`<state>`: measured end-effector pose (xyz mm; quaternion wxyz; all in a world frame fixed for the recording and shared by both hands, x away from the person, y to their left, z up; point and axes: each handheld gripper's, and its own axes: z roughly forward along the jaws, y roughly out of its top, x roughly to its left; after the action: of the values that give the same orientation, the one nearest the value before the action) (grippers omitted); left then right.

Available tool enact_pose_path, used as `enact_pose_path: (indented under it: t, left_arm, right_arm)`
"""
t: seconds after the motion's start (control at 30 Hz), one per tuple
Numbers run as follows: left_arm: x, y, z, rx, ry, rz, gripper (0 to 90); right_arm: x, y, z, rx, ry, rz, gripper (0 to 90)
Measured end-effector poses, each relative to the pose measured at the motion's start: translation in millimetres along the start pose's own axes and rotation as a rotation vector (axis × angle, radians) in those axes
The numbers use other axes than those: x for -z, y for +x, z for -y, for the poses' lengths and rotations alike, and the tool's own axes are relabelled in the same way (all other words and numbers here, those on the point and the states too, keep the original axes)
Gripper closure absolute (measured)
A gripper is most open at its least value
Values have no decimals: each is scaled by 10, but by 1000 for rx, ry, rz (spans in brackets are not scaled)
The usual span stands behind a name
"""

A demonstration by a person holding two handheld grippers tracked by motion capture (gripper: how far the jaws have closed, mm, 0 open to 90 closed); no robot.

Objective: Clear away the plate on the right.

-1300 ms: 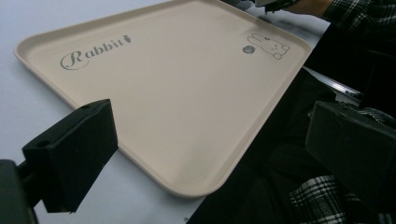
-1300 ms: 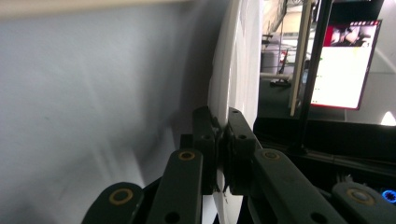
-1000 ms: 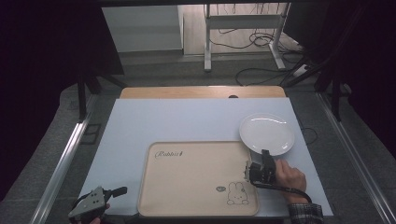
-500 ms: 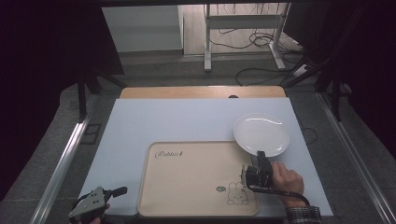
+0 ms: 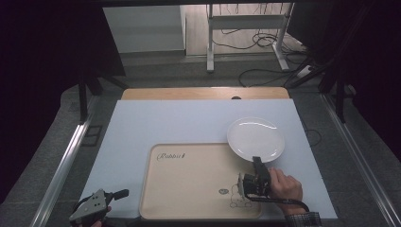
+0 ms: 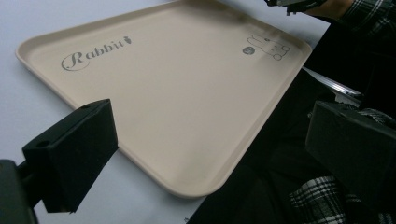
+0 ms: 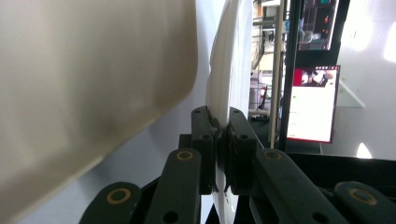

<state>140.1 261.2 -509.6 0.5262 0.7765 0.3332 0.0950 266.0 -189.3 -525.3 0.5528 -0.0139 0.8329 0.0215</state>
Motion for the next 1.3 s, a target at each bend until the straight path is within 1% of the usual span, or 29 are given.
enact_pose_path:
  t: [0.03,0.07,0.1,0.13,0.17,0.27,0.3,0.33,0.5,0.53,0.6,0.63,0.67,0.73,0.77,0.8,0.87,0.93,0.97,1.0,1.03,1.07,1.1,1.13,1.17,1.3]
  left_arm:
    - [0,0,0,0,0,0,18]
    - [0,0,0,0,0,0,17]
    - [0,1,0,0,0,0,17]
    - [-1,0,0,0,0,0,17]
    - [-1,0,-1,-1,1,0,17]
    - [-2,-1,-2,-2,1,0,17]
    - [-2,0,-2,-2,2,0,17]
    - [-3,1,-2,-3,2,0,17]
    - [-6,-1,-4,-6,4,2,17]
    - [-6,-1,-4,-6,4,2,17]
    - [-6,1,-5,-6,4,3,17]
    - [-6,2,-5,-5,3,3,17]
    - [-6,4,-4,-5,3,4,18]
    - [-6,6,-4,-4,3,5,17]
    - [-7,6,-5,-4,2,5,17]
    - [-7,6,-5,-4,2,5,17]
    - [-8,5,-5,-4,3,6,18]
    - [-10,4,-5,-4,4,6,17]
    - [-10,3,-6,-4,4,6,17]
    - [-10,3,-6,-4,4,6,17]
    - [-10,3,-6,-4,4,5,18]
    - [-11,3,-6,-5,4,5,17]
    - [-11,3,-6,-5,4,6,18]
    - [-11,3,-7,-5,4,6,17]
    - [-12,3,-7,-5,4,6,18]
    - [-10,3,-6,-5,3,6,18]
  right_arm:
    - [20,-1,-30,8,-16,4,844]
    - [33,4,-44,2,-23,4,844]
    - [29,20,-51,-3,-48,30,844]
    - [29,20,-51,-3,-48,30,844]
    - [73,14,-85,9,-37,-2,843]
    - [100,26,-117,17,-49,-2,843]
    - [136,28,-140,22,-33,-5,843]
    - [148,51,-175,20,-69,-2,841]
    - [204,75,-246,39,-94,-1,840]
    - [239,91,-288,38,-112,0,840]
    - [252,93,-301,43,-115,1,840]
    - [288,86,-323,52,-104,-5,840]
    - [303,112,-353,39,-136,2,840]
    - [313,112,-366,46,-142,3,840]
    - [364,118,-399,54,-131,-5,839]
    - [364,118,-399,54,-131,-5,839]
    - [403,133,-437,56,-164,-2,839]
    - [433,135,-453,60,-156,-1,840]
    - [431,149,-462,54,-180,9,840]
    - [442,149,-475,58,-194,9,839]
    - [468,153,-489,58,-187,2,839]
    - [477,163,-502,57,-198,10,839]
    - [495,165,-517,63,-198,1,839]
    - [501,178,-531,64,-209,10,838]
    - [516,181,-547,71,-211,0,838]
    - [557,222,-609,83,-231,-9,836]
